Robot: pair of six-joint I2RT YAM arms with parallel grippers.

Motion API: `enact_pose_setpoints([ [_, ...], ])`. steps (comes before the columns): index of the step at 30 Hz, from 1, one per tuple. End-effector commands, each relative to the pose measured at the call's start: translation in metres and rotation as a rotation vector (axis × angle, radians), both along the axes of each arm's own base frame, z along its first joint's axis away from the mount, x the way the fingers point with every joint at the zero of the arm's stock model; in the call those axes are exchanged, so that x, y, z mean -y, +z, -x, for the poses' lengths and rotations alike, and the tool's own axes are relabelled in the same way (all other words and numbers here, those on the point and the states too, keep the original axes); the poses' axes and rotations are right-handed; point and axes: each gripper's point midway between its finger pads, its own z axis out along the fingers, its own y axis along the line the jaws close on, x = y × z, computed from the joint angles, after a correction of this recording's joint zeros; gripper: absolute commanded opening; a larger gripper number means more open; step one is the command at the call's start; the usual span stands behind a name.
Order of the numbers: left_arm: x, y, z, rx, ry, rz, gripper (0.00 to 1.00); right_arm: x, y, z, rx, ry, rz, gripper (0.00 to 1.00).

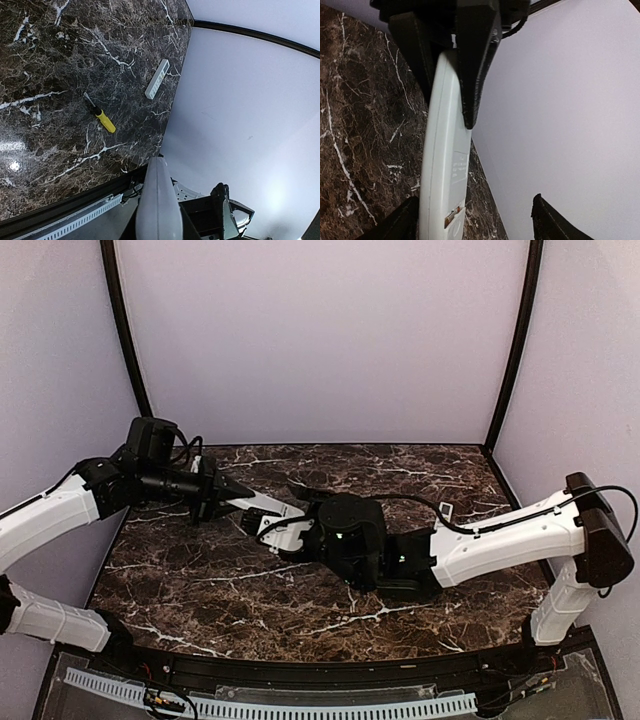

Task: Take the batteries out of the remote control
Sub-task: Pass from the right arm to the left, then remove the battery cover from the remote control.

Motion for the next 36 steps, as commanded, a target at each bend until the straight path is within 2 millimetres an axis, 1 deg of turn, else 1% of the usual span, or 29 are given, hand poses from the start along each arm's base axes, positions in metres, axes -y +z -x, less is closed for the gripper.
enact_pose_setpoints([
  [1, -0.006, 0.013, -0.002, 0.056, 0.030, 0.052, 0.00, 0.003, 0.021, 0.013, -0.068, 0.045, -0.107, 0.84],
  [3, -0.009, 0.016, -0.003, 0.069, 0.044, 0.062, 0.00, 0.006, 0.022, 0.019, -0.121, 0.067, -0.122, 0.90],
  [7, -0.012, 0.024, -0.007, 0.103, 0.066, 0.085, 0.00, 0.013, 0.034, 0.038, -0.295, 0.141, -0.201, 0.94],
  [13, -0.018, 0.032, -0.010, 0.162, 0.089, 0.099, 0.00, 0.032, 0.046, 0.058, -0.472, 0.183, -0.291, 0.96],
  [16, -0.023, 0.038, -0.013, 0.224, 0.108, 0.112, 0.00, 0.042, 0.059, 0.063, -0.573, 0.186, -0.385, 0.97],
  [18, -0.026, 0.042, -0.015, 0.279, 0.118, 0.118, 0.00, 0.050, 0.062, 0.059, -0.658, 0.165, -0.451, 0.97],
  [19, -0.027, 0.043, -0.016, 0.307, 0.120, 0.116, 0.00, 0.054, 0.064, 0.054, -0.711, 0.151, -0.492, 0.96],
  [20, -0.028, 0.046, -0.016, 0.340, 0.121, 0.125, 0.00, 0.059, 0.065, 0.048, -0.770, 0.136, -0.541, 0.96],
  [21, -0.028, 0.053, -0.017, 0.396, 0.114, 0.129, 0.00, 0.066, 0.069, 0.036, -0.815, 0.111, -0.604, 0.96],
  [22, -0.028, 0.050, -0.017, 0.422, 0.104, 0.118, 0.00, 0.070, 0.070, 0.029, -0.871, 0.108, -0.657, 0.96],
  [23, -0.027, 0.054, -0.018, 0.454, 0.095, 0.129, 0.00, 0.074, 0.068, 0.025, -0.927, 0.110, -0.697, 0.96],
  [24, -0.026, 0.052, -0.017, 0.478, 0.082, 0.124, 0.00, 0.078, 0.072, 0.020, -0.979, 0.123, -0.756, 0.96],
  [27, -0.024, 0.058, -0.016, 0.556, 0.061, 0.146, 0.00, 0.086, 0.073, 0.003, -1.168, 0.156, -0.888, 0.96],
  [29, -0.024, 0.062, -0.015, 0.595, 0.052, 0.155, 0.00, 0.086, 0.071, -0.002, -1.277, 0.193, -0.942, 0.96],
  [31, -0.022, 0.065, -0.013, 0.636, 0.036, 0.172, 0.00, 0.081, 0.070, -0.002, -1.362, 0.232, -0.967, 0.95],
  [36, -0.019, 0.071, -0.005, 0.699, 0.004, 0.236, 0.00, 0.067, 0.067, -0.003, -1.488, 0.286, -0.953, 0.91],
])
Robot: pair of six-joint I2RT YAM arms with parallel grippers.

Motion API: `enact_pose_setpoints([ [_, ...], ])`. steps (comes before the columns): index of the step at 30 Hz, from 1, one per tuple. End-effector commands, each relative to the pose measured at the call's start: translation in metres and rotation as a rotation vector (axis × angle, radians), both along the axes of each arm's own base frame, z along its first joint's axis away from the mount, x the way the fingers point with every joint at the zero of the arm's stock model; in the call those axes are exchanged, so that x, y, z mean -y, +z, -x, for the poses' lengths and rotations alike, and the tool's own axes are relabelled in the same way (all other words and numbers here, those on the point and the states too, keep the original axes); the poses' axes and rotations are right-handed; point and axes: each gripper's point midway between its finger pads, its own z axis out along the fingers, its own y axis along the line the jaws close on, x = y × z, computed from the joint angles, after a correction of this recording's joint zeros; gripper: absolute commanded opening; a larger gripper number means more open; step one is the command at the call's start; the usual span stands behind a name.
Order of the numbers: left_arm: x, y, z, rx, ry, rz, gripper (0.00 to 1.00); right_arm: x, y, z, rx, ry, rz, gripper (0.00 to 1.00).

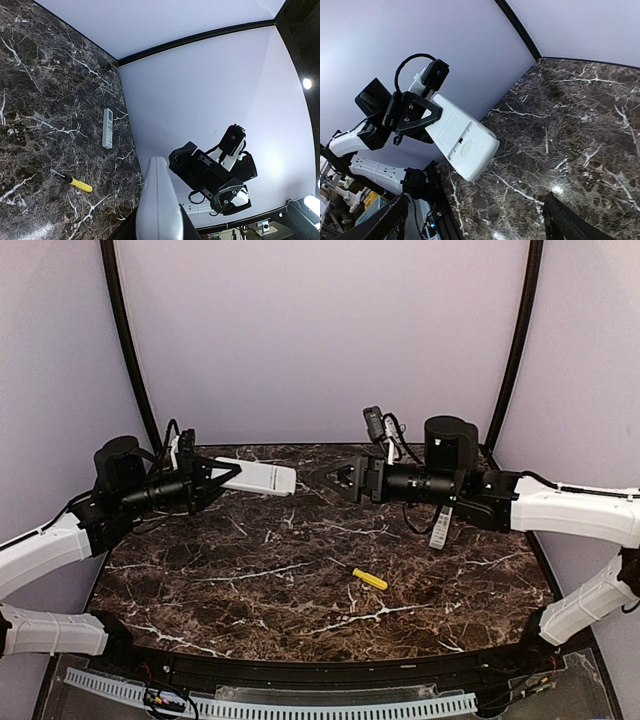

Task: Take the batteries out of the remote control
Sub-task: Remove the battery cover from the remote control.

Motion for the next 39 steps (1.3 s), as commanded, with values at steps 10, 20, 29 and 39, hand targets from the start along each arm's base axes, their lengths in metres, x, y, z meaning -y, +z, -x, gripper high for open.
enact_pose_setpoints([
  [10, 0.003, 0.034, 0.029, 0.266, -0.126, 0.120, 0.00, -0.037, 0.010, 0.017, -0.182, 0.229, -0.118, 0.88],
  [20, -0.001, 0.033, 0.037, 0.284, -0.130, 0.124, 0.00, -0.056, 0.011, 0.016, -0.196, 0.266, -0.125, 0.75],
  [29, -0.001, 0.033, 0.039, 0.295, -0.139, 0.126, 0.00, -0.071, 0.014, 0.021, -0.187, 0.302, -0.116, 0.65],
  [39, -0.002, 0.035, 0.040, 0.305, -0.136, 0.136, 0.00, -0.084, 0.003, 0.025, -0.211, 0.318, -0.086, 0.45],
])
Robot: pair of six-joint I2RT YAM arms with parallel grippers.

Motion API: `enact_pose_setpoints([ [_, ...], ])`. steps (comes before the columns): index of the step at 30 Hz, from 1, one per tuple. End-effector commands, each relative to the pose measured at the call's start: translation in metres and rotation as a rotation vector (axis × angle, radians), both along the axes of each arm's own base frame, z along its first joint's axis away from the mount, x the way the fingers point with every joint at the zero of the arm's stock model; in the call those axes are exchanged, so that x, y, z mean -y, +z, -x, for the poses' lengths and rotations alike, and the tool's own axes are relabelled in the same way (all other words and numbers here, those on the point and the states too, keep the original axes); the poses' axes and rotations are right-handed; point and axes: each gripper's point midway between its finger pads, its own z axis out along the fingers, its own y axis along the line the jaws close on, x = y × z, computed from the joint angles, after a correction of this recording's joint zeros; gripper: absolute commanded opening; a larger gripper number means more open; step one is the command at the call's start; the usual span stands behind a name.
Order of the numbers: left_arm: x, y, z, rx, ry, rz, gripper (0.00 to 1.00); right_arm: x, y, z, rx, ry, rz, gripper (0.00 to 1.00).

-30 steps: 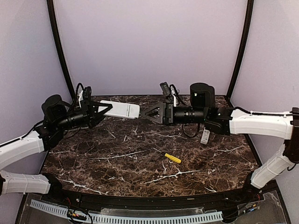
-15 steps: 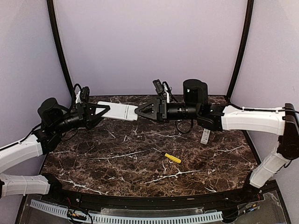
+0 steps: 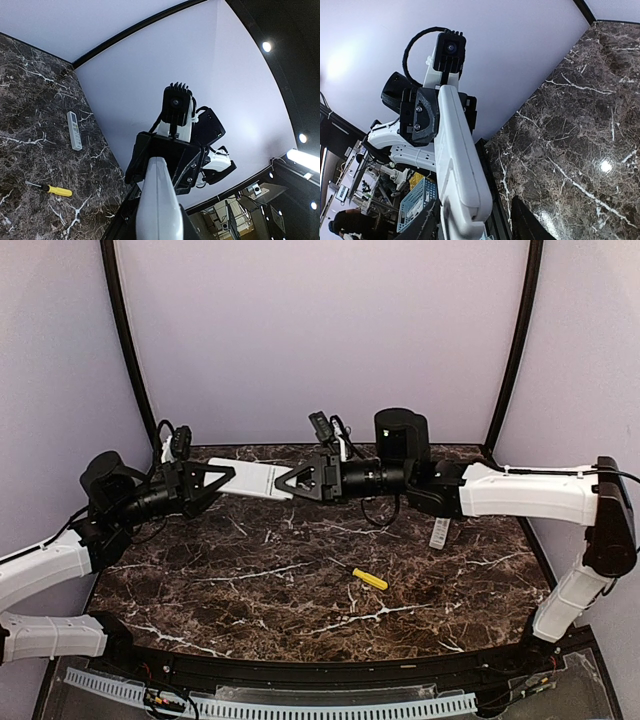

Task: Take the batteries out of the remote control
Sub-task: Remove the battery cover from the remote control.

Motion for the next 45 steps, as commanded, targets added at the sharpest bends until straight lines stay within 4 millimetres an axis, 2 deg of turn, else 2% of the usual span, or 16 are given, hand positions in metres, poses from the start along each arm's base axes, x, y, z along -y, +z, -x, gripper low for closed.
enact_pose_setpoints([
  [1, -0.004, 0.012, 0.007, 0.069, -0.004, 0.029, 0.00, -0.005, 0.003, 0.001, 0.009, 0.005, 0.001, 0.42],
  [6, -0.005, 0.015, 0.008, 0.075, -0.004, 0.034, 0.00, -0.002, -0.001, -0.002, -0.007, -0.005, 0.006, 0.20],
  [8, -0.005, 0.015, 0.008, 0.075, -0.002, 0.032, 0.00, -0.001, -0.002, -0.002, -0.018, -0.006, 0.006, 0.14],
  [17, -0.006, 0.015, 0.007, 0.080, 0.007, 0.027, 0.00, 0.008, -0.006, -0.007, -0.028, -0.029, 0.015, 0.04],
  [22, -0.007, 0.014, 0.007, 0.087, 0.019, 0.014, 0.00, 0.013, -0.006, -0.009, -0.034, -0.039, 0.015, 0.03],
  [26, -0.008, 0.014, 0.007, 0.092, 0.022, 0.005, 0.00, 0.017, -0.004, -0.009, -0.034, -0.040, 0.009, 0.07],
  [45, -0.010, 0.008, 0.004, 0.083, 0.046, -0.010, 0.00, 0.020, 0.000, -0.007, -0.041, -0.037, -0.004, 0.13],
])
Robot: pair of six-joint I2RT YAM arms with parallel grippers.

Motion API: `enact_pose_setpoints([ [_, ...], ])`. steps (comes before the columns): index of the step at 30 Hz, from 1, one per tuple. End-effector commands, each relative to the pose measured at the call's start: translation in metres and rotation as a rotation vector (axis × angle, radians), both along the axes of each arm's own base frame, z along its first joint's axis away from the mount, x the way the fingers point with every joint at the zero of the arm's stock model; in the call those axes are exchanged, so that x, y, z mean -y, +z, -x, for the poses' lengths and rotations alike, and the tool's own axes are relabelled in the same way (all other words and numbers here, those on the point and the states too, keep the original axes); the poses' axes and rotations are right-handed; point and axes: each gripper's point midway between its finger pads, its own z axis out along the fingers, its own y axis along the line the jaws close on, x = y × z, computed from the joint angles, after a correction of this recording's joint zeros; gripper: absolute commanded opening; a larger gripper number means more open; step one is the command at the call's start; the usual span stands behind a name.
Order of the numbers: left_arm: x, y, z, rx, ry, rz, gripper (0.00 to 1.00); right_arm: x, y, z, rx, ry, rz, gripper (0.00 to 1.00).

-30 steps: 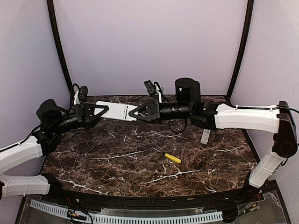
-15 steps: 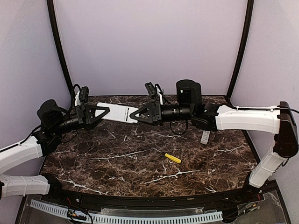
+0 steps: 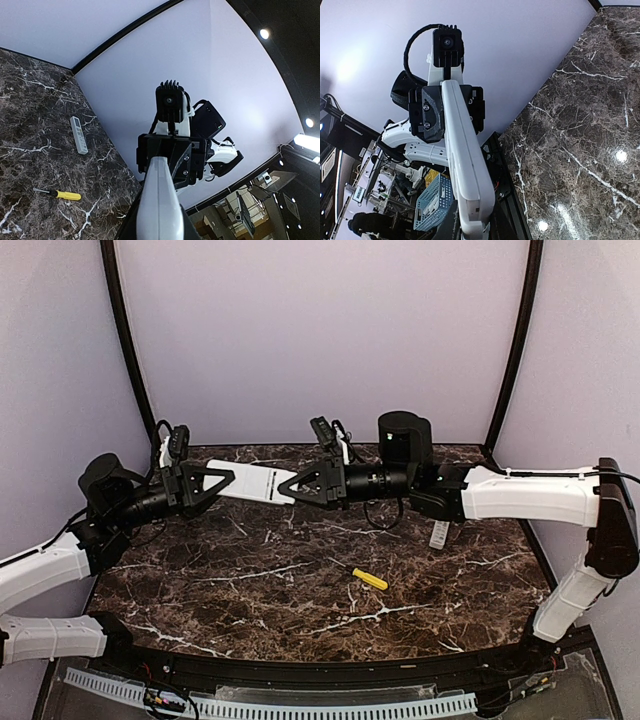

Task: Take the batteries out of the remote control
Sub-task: Remove the battery cover from the remote control.

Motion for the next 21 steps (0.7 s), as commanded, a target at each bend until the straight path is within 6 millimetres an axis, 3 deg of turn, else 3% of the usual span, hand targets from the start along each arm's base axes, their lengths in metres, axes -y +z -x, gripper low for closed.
enact_pose_setpoints([
  [1, -0.008, 0.007, -0.002, -0.002, 0.044, 0.022, 0.00, 0.015, 0.003, -0.012, 0.041, -0.058, 0.007, 0.14],
  [16, -0.012, -0.003, -0.006, -0.015, 0.084, -0.003, 0.00, 0.017, 0.006, -0.010, 0.041, -0.054, -0.001, 0.18],
  [21, -0.014, -0.003, -0.007, -0.017, 0.097, 0.000, 0.00, 0.018, 0.007, -0.010, 0.041, -0.053, -0.005, 0.14],
])
